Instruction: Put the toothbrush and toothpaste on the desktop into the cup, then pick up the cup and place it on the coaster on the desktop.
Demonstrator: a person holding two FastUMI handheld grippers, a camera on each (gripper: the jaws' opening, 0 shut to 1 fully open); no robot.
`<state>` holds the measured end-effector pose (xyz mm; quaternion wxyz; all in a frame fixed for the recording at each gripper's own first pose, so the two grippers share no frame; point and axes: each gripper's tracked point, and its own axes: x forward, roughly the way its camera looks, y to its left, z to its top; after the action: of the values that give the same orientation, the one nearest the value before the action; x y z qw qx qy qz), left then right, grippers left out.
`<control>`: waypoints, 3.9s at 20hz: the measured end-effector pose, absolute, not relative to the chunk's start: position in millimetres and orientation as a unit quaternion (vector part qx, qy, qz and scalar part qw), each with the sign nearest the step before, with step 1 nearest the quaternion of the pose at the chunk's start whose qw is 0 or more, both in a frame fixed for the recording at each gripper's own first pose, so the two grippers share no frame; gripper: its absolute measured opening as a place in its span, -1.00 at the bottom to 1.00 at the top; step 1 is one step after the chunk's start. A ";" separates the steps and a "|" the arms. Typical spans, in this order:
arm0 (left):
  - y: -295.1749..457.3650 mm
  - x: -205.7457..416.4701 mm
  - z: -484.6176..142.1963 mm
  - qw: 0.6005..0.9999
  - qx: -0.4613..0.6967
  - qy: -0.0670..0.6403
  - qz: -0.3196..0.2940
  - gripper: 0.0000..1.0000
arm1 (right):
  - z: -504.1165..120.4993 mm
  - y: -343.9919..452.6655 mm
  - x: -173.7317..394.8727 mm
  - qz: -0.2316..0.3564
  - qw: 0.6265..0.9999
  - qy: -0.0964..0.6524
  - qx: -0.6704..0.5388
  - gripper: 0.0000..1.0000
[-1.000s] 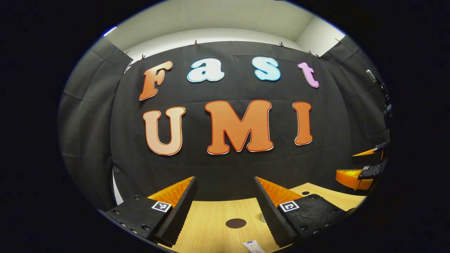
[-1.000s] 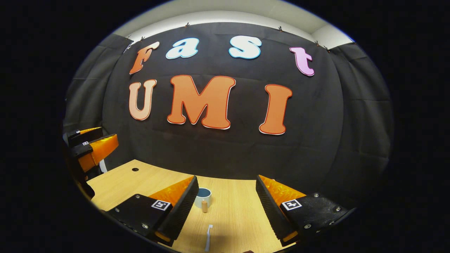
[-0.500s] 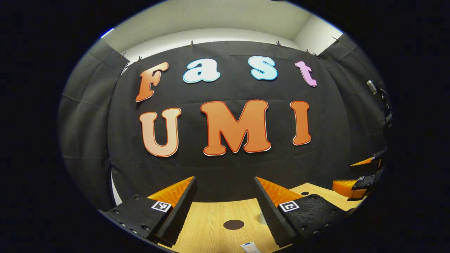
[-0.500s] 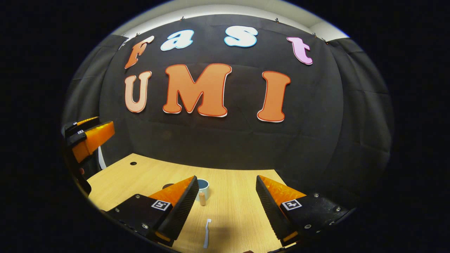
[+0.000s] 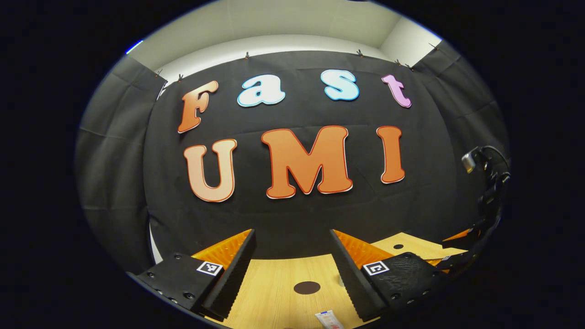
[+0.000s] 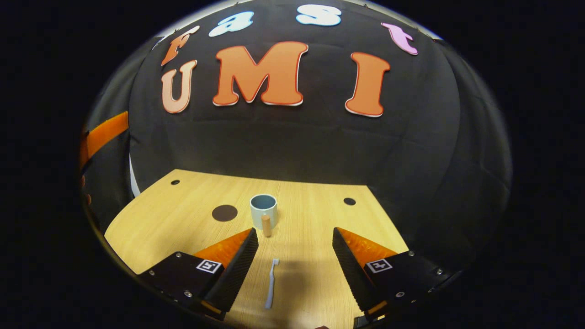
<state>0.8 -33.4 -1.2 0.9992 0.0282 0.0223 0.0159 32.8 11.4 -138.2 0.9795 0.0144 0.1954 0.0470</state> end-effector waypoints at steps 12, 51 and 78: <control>13.9 -30.5 -28.8 0.991 0.053 0.078 0.095 0.92 | -254.6 50.8 30.6 0.099 0.921 0.376 0.016 0.94; -67.7 -24.3 -212.1 0.923 -0.018 0.382 0.041 0.93 | -331.4 58.9 37.3 0.139 0.815 0.558 0.072 -0.92; -121.9 -70.8 -397.6 0.697 -0.121 0.706 -0.010 -0.06 | -252.6 21.4 9.8 0.111 0.874 0.456 0.128 -0.92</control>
<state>-70.8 -121.9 -397.6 0.6973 -0.1209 0.7064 -0.0097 9.8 21.4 -252.6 0.8735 0.1278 0.4564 0.1110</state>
